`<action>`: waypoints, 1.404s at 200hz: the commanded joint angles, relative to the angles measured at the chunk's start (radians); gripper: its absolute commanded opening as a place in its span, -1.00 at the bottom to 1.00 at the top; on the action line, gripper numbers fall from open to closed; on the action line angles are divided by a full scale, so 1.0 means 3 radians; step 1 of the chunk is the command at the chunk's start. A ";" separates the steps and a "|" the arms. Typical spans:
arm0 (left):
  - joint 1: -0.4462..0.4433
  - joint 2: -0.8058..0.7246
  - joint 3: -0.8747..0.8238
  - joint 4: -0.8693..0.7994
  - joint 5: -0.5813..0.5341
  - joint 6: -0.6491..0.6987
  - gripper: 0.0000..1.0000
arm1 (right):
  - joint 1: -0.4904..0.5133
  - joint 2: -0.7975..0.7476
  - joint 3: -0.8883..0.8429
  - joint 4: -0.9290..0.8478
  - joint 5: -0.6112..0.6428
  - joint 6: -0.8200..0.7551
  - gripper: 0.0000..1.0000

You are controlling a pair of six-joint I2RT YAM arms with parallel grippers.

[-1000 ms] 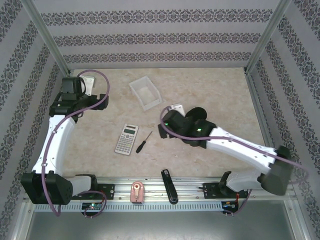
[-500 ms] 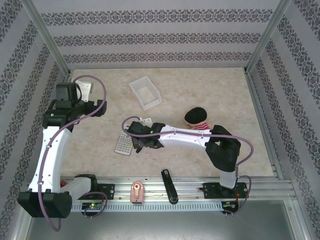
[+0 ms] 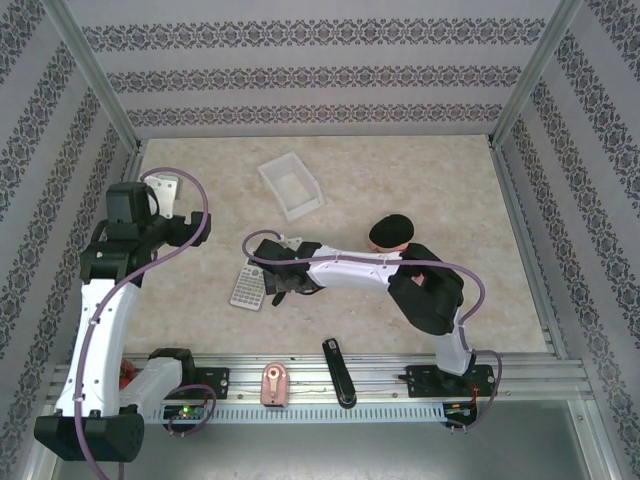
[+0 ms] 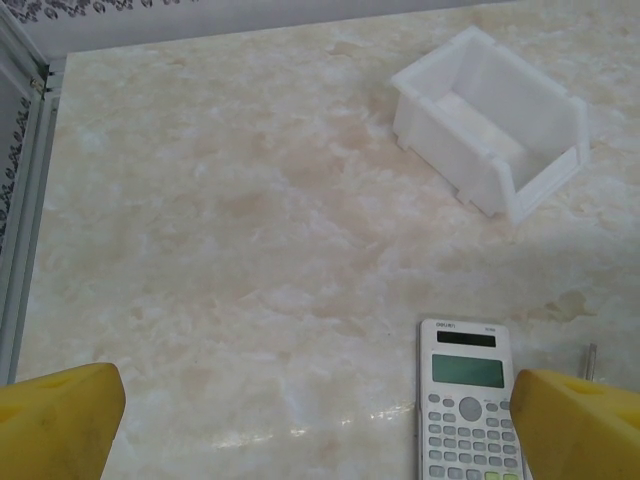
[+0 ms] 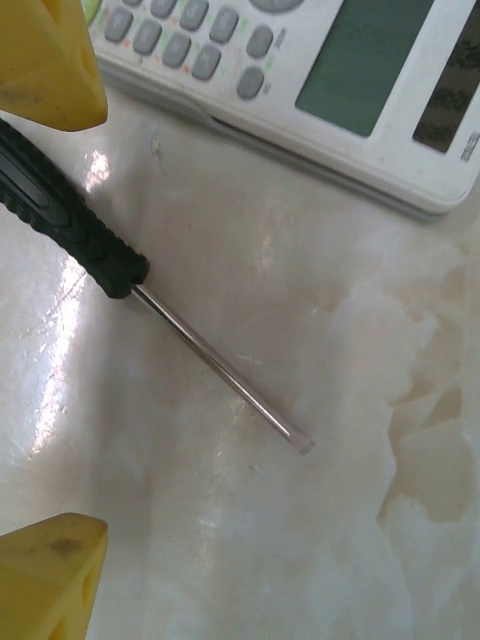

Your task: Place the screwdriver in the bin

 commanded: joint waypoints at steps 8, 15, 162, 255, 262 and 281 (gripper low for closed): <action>-0.0027 -0.0009 0.0004 -0.0032 -0.0009 -0.0045 0.99 | -0.0023 0.0124 0.0060 -0.0151 0.0031 0.0048 0.96; -0.0026 -0.0017 0.0009 -0.0033 -0.0010 -0.0027 0.99 | -0.0023 0.0135 0.0054 -0.0149 0.0036 0.0058 0.96; -0.0027 -0.0226 0.0020 0.0026 0.0209 0.0195 0.99 | -0.0111 -0.0024 -0.0157 -0.0280 0.0227 -0.0064 0.96; -0.0027 -0.0220 0.0020 -0.0019 0.0166 0.0240 0.99 | 0.0032 0.0030 -0.0323 -0.0068 0.0017 -0.0115 0.69; -0.0027 -0.0215 0.0021 -0.0012 0.0166 0.0239 0.99 | 0.0038 0.0024 -0.0341 -0.0053 0.0019 -0.0108 0.62; -0.0027 -0.0202 0.0019 -0.0007 0.0149 0.0235 0.99 | 0.0045 0.0000 -0.0388 -0.0001 -0.0002 -0.0106 0.53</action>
